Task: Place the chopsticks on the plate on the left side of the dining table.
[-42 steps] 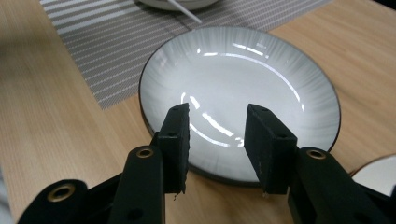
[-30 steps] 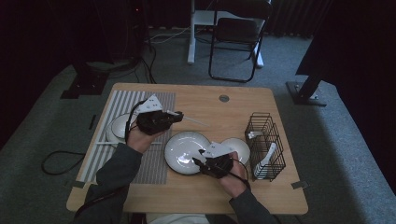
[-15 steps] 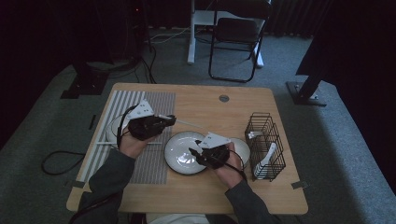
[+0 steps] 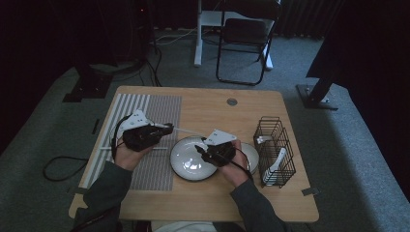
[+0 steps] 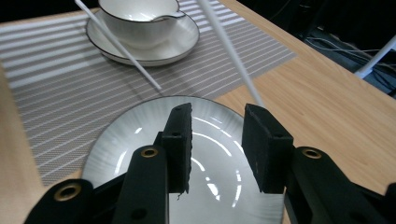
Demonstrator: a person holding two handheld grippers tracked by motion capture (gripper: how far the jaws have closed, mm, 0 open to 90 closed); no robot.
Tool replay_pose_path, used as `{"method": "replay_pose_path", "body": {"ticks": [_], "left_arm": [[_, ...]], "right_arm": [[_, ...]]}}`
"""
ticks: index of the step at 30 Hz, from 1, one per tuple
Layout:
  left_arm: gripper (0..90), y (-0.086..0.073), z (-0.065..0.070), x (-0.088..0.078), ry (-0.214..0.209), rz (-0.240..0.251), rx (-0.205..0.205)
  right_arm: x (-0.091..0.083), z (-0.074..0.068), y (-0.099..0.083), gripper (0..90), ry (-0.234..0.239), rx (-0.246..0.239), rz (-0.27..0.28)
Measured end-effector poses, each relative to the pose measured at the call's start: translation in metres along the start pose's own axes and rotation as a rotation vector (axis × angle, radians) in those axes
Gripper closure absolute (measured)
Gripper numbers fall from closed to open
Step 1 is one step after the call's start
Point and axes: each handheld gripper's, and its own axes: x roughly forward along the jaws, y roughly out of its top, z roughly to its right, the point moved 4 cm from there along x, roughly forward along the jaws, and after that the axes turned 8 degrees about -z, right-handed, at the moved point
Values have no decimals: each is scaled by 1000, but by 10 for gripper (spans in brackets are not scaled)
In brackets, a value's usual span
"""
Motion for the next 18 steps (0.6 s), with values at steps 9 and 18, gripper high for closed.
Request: {"method": "replay_pose_path", "body": {"ticks": [9,18], "left_arm": [[842,-4,4,-7,6,5,4],[843,-4,7,-16,13,14,8]], "right_arm": [[8,12,5,716,-38,-23,-34],[23,15,3,854,-76,-82,-93]]}}
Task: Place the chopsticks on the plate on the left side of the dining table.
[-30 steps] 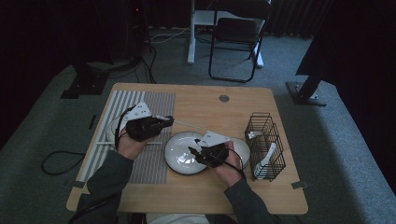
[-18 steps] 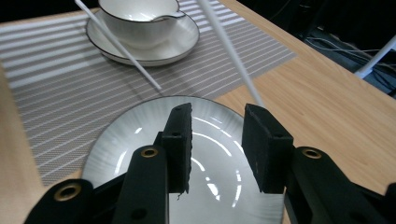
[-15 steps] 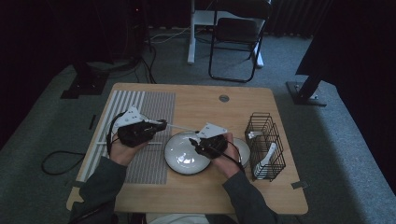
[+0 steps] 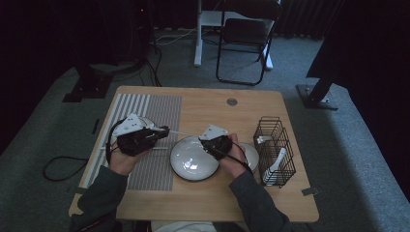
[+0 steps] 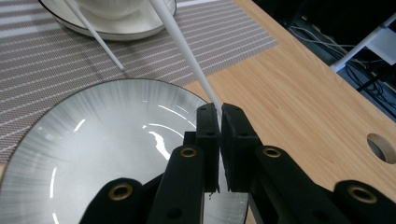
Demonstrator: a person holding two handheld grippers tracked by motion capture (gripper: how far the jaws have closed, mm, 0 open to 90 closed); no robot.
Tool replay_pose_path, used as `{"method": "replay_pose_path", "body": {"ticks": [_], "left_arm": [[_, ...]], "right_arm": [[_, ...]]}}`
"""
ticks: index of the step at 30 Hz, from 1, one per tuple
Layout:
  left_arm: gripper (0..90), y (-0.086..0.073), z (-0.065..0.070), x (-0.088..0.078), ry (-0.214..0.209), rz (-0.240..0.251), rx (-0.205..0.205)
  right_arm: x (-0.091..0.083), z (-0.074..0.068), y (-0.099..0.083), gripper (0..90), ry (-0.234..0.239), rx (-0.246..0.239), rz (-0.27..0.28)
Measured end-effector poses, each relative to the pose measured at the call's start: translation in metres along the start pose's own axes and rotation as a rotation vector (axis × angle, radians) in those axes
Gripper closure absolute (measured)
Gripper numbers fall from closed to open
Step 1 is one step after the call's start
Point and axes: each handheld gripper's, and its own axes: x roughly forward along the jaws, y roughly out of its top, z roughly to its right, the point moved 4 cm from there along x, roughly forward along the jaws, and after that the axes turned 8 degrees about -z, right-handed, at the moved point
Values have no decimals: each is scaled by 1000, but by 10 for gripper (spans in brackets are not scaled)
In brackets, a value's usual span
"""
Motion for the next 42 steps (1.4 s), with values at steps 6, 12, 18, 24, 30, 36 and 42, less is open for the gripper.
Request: {"method": "replay_pose_path", "body": {"ticks": [6,12,18,24,30,36,42], "left_arm": [[843,5,4,-3,-5,12,6],[843,9,10,-2,-26,10,22],[843,12,10,0,-51,14,14],[826,17,3,2,-62,31,-3],[787,23,-5,7,-24,25,0],[778,21,-9,10,22,16,-16],[833,26,-2,7,43,22,27]], "right_arm": [[13,2,-2,693,20,13,-41],[23,8,-1,671,34,38,-55],[25,9,-2,737,41,31,-56],[21,1,-6,789,56,-28,-47],[16,-7,-11,841,117,-89,-17],[10,-10,-11,864,134,-104,5],[9,-3,-10,867,144,-44,10]]}}
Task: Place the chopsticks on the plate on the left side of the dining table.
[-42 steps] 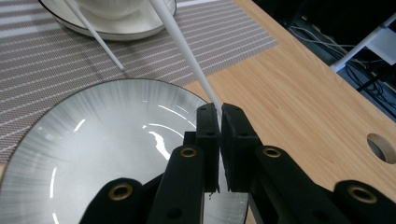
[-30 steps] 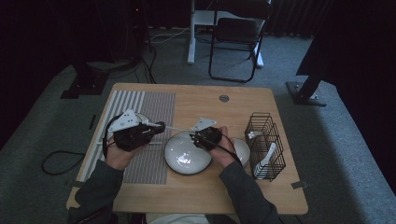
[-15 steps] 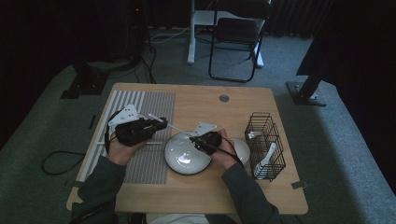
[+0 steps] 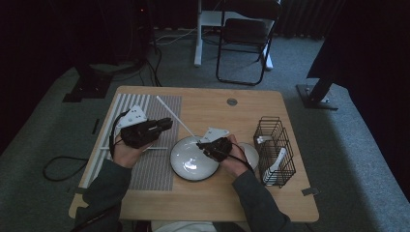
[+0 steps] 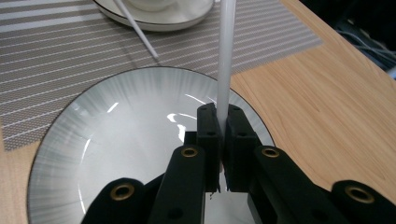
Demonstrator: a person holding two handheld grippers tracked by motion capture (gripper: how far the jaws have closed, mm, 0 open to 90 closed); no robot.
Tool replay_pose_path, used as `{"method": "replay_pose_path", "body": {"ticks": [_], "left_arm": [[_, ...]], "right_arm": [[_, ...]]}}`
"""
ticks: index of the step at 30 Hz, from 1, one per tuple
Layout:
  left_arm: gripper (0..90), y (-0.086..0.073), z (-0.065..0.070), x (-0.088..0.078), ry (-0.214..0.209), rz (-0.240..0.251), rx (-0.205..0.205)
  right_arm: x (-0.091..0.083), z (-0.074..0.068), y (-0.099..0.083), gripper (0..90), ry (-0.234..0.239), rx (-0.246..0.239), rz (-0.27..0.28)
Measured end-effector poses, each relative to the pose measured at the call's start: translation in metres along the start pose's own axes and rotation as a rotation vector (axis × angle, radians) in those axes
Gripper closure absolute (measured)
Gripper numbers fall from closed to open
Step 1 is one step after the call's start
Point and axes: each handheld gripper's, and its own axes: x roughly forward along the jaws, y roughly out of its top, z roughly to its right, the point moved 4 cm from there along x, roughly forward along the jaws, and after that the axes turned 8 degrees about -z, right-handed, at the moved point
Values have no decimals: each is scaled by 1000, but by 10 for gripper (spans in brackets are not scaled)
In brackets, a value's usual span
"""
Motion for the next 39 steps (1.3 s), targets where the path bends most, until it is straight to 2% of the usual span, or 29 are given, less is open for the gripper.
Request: {"method": "replay_pose_path", "body": {"ticks": [2,5,9,17,25,32,39], "left_arm": [[838,5,2,0,10,3,19],[838,12,3,2,47,4,39],[838,15,-5,8,85,-7,32],[837,-1,-30,16,147,-41,-28],[831,-18,-47,21,174,-76,-74],[807,-29,-53,27,199,-124,-77],[736,-28,-50,19,222,-111,-60]], "right_arm": [[1,0,0,868,-6,-3,-7],[3,-4,0,868,-3,-16,-17],[4,-10,0,867,11,-27,-13],[-10,-13,1,867,29,-30,34],[-18,-17,5,867,54,-52,64],[-21,-18,8,865,89,-33,94],[-22,-19,13,865,95,-49,83]]}}
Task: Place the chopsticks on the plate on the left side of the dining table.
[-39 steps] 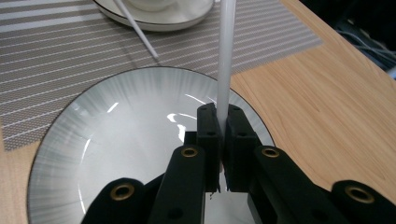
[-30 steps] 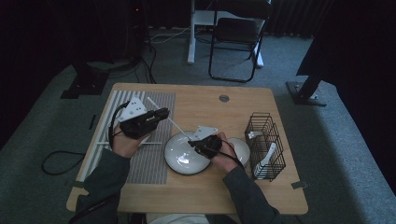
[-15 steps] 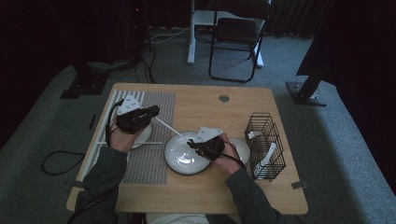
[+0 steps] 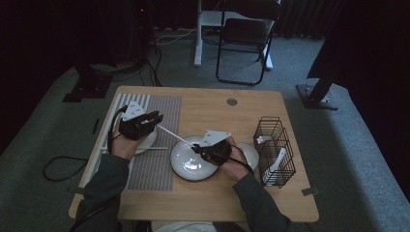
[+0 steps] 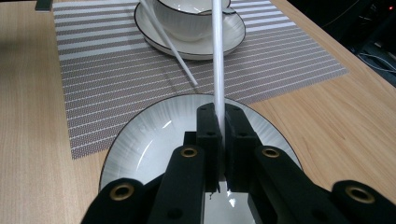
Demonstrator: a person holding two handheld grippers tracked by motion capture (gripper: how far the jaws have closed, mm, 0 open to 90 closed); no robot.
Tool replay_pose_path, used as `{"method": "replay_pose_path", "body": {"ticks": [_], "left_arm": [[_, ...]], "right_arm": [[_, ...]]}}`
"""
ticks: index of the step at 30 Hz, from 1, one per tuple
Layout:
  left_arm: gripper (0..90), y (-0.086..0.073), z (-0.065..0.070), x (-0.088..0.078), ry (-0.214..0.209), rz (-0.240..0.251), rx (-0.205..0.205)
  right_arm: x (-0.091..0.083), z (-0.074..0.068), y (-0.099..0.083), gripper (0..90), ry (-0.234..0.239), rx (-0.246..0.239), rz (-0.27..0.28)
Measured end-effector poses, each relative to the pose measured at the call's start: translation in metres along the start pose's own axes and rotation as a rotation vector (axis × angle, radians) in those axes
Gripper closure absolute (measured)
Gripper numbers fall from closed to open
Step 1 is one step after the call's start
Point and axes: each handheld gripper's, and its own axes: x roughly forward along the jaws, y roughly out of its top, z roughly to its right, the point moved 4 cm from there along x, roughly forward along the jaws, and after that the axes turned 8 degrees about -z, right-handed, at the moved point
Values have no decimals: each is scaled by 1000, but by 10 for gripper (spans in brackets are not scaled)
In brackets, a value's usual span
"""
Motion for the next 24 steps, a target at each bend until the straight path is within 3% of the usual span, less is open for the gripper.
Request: {"method": "replay_pose_path", "body": {"ticks": [6,9,24], "left_arm": [[695,-1,0,-12,32,10,29],[683,-5,-2,-17,39,15,25],[626,-34,-21,-34,82,10,-36]], "right_arm": [[9,-3,5,865,1,-16,-26],[15,-5,8,865,3,-30,-43],[35,-9,24,866,27,-62,-83]]}}
